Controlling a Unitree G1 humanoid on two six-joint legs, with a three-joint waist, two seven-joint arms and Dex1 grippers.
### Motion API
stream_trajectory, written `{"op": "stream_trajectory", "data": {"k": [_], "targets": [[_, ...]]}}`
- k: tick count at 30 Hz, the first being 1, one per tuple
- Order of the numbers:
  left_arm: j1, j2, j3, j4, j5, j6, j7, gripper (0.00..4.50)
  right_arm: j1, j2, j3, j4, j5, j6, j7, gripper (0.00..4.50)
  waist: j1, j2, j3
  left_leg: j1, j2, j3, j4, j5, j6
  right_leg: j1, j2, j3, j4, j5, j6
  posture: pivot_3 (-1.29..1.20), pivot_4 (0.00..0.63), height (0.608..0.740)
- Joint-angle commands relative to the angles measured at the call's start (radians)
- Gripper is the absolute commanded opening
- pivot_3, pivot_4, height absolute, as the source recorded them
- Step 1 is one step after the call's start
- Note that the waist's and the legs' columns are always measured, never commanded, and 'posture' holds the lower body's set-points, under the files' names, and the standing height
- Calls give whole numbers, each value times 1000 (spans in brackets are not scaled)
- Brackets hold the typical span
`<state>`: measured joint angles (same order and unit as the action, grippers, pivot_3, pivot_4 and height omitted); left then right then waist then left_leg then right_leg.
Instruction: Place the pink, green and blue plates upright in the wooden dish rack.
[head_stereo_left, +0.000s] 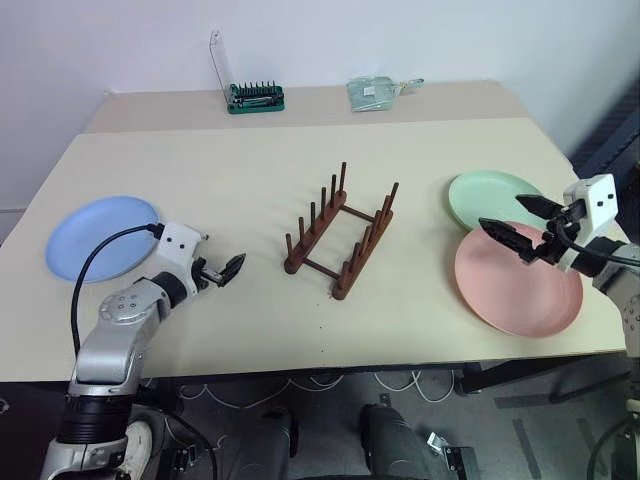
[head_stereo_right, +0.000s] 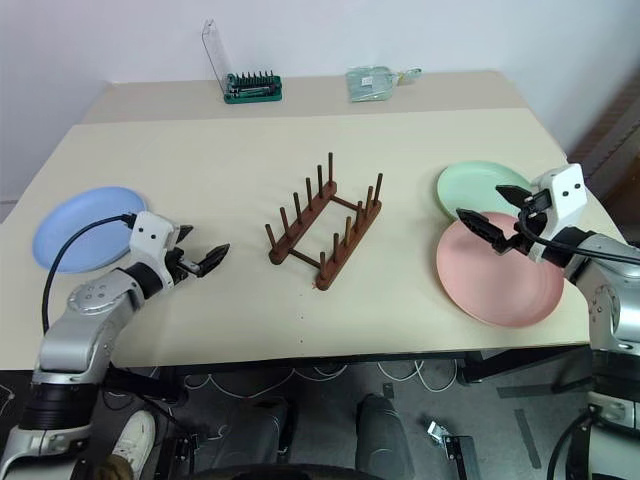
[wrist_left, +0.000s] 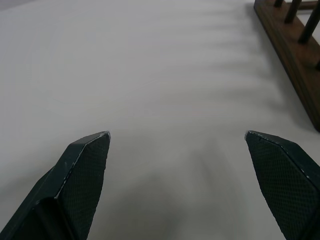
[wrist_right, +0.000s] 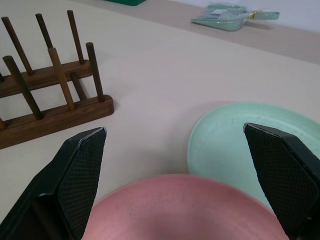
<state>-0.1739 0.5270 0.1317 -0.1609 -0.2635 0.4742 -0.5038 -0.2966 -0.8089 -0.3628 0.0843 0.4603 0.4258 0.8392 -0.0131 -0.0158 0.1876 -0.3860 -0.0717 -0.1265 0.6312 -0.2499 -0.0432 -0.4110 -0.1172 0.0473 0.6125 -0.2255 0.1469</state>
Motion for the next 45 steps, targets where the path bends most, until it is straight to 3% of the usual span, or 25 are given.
{"op": "stream_trajectory", "data": {"k": [1,7,18,25,32,39,45], "targets": [[-1,22,21,-39,1,-8,-7,4443,3,-24,-29,-19,6,-15,10,4500,0,0,0,0,0,0,0,0,0,0,0,0,0,0,0,0,150,740],[5,14,10,-50,-10,-6,-11,4443,-21,-10,-13,-22,-4,-17,-8,4500,-1,0,0,0,0,0,0,0,0,0,0,0,0,0,0,0,150,740],[-13,26,-89,-70,-70,31,-176,4443,83,4,-51,-167,36,40,-51,4500,-3,0,0,0,0,0,0,0,0,0,0,0,0,0,0,0,150,740],[-38,20,-325,-125,-26,25,-310,4443,97,25,-48,-224,55,54,-97,4500,3,0,0,0,0,0,0,0,0,0,0,0,0,0,0,0,150,740],[-143,-86,-437,-108,23,103,-245,4443,212,32,-113,-352,116,94,-107,4500,5,0,0,-1,0,0,1,0,0,0,0,0,0,0,0,0,150,740],[-184,-183,-448,-36,54,172,-148,4443,237,67,-105,-382,114,86,-152,4500,2,2,-1,1,0,0,1,0,1,1,0,0,0,0,0,0,150,740],[-196,-205,-445,-36,43,273,-127,4443,222,82,-83,-372,105,77,-158,4500,5,2,-2,1,0,0,1,0,1,3,0,0,0,-1,1,0,150,740]]}}
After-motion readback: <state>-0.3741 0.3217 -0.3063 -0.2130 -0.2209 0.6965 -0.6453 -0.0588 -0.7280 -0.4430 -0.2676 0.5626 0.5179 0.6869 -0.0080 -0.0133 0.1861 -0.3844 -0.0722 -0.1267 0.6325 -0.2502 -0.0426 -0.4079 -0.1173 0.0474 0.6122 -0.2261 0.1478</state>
